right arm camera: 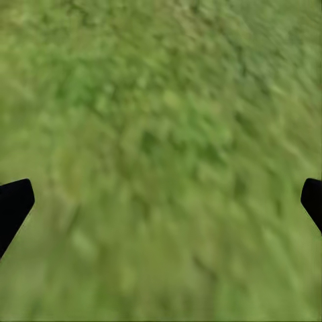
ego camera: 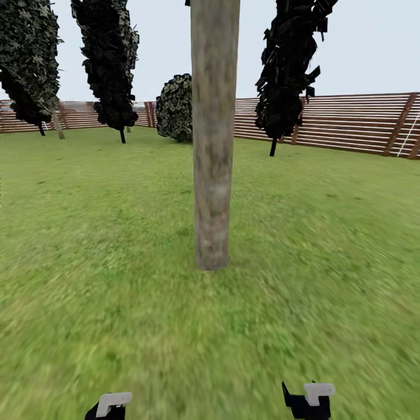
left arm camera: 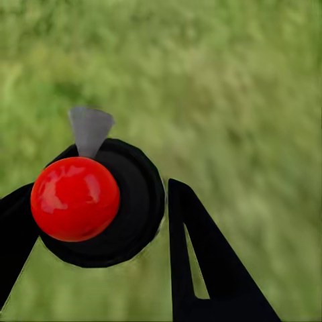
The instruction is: In the garden, pick up the pesticide atomizer on the floor and spray pesticide onto both trees until each tree trunk is fully covered.
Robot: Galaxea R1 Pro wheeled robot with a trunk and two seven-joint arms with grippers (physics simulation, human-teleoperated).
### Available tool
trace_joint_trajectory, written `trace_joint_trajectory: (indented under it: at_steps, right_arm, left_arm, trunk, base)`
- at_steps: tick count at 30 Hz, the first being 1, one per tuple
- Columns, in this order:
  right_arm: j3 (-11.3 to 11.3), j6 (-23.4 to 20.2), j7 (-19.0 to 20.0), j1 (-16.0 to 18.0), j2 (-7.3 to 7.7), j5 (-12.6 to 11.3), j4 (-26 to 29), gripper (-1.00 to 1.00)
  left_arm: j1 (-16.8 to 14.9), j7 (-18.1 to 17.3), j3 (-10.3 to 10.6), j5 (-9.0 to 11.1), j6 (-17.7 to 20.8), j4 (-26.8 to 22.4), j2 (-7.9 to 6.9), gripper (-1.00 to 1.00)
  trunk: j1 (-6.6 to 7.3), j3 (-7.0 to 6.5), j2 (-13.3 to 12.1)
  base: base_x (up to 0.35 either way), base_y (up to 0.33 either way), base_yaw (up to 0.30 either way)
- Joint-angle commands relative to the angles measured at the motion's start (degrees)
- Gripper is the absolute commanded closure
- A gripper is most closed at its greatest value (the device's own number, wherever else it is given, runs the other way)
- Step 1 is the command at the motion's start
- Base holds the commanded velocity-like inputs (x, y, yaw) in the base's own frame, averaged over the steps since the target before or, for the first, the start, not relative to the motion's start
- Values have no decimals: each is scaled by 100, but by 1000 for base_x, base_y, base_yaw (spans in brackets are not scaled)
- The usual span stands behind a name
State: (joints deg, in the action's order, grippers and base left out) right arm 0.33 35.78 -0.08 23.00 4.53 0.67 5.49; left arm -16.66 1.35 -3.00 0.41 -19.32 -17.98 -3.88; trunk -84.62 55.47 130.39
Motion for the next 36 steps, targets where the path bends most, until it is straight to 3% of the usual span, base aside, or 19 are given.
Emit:
trace_joint_trajectory:
  at_steps: [1, 12, 14, 16, 19, 21, 23, 24, 25, 27, 28, 29, 30, 31, 33, 34, 36]
  right_arm:
    - [2, 17, -1, 3, 2, 5, -4, -100]
    - [-3, 21, -4, 3, -1, -5, 17, -100]
    - [7, 16, 20, 3, 4, 15, 35, -100]
    - [46, 13, 25, 5, 12, 97, 48, -100]
    - [261, 4, 31, 4, 29, 465, 82, -100]
    - [505, -50, 36, 4, 36, 967, 268, -100]
    - [606, -199, 43, 3, 32, 1308, 485, -100]
    - [652, -407, 48, 3, 26, 1557, 647, -100]
    - [691, -875, 96, 15, 9, 1965, 897, -100]
    - [715, -1580, 425, 49, -31, 2526, 1266, -100]
    - [718, -1743, 575, 61, -39, 2658, 1372, -100]
    - [723, -2032, 944, 81, -57, 2899, 1608, -100]
    - [727, -2365, 1614, 106, -85, 3180, 2014, -100]
    - [730, -2647, 2842, 128, -108, 3415, 2670, -100]
    - [731, -2741, 3836, 153, -112, 3497, 3182, -100]
    - [732, -2772, 4507, 259, -111, 3524, 3519, -100]
    - [732, -2786, 4950, 391, -111, 3526, 3639, -100]
  left_arm:
    - [-4, 5, -8, 3, -19, 5, 1, 100]
    - [-4, -11, 4, -45, -19, -5, -18, 100]
    - [-4, -34, 28, -55, -20, -9, -99, 100]
    - [-7, -66, 44, -84, -20, -20, -173, 100]
    - [-25, -278, 112, -326, -15, -53, -332, 100]
    - [-39, -850, 221, -772, -12, -78, -471, 100]
    - [-41, -1322, 254, -1070, -5, -90, -559, 100]
    - [-59, -1669, 264, -1249, 9, -91, -615, 100]
    - [-78, -2232, 267, -1471, 32, -101, -689, 100]
    - [-133, -3007, 271, -1685, 63, -152, -791, 100]
    - [-169, -3184, 271, -1728, 71, -177, -821, 100]
    - [-259, -3511, 274, -1803, 86, -230, -881, 100]
    - [-425, -3938, 278, -1889, 107, -292, -973, 100]
    - [-716, -4681, 281, -2009, 218, -339, -1134, 100]
    - [-994, -5525, 283, -2248, 463, -364, -1212, 100]
    - [-1330, -6298, 279, -2772, 609, -376, -1231, 100]
    - [-1586, -6713, 272, -3195, 681, -380, -1208, 100]
  trunk:
    - [-2, 5, 2]
    - [-2, 5, 2]
    - [-2, 5, 2]
    - [-2, 5, 2]
    - [-2, 5, 2]
    - [-2, 5, 2]
    - [-2, 5, 2]
    - [-2, 5, 2]
    - [-2, 5, 2]
    - [-2, 5, 2]
    - [-2, 5, 2]
    - [-2, 5, 2]
    - [-2, 5, 2]
    - [-2, 5, 2]
    - [-2, 5, 2]
    - [-2, 5, 2]
    - [-2, 5, 2]
  base:
    - [337, 0, 48]
    - [328, -42, 9]
    - [288, -144, 0]
    - [286, -149, 0]
    - [284, -154, 0]
    - [283, -156, 0]
    - [283, -157, 0]
    - [282, -158, 0]
    - [282, -159, 0]
    - [283, -160, 0]
    - [283, -160, 0]
    - [283, -161, 0]
    - [283, -161, 0]
    - [283, -161, 0]
    - [283, -161, 0]
    - [267, -156, 0]
    - [220, -118, 0]
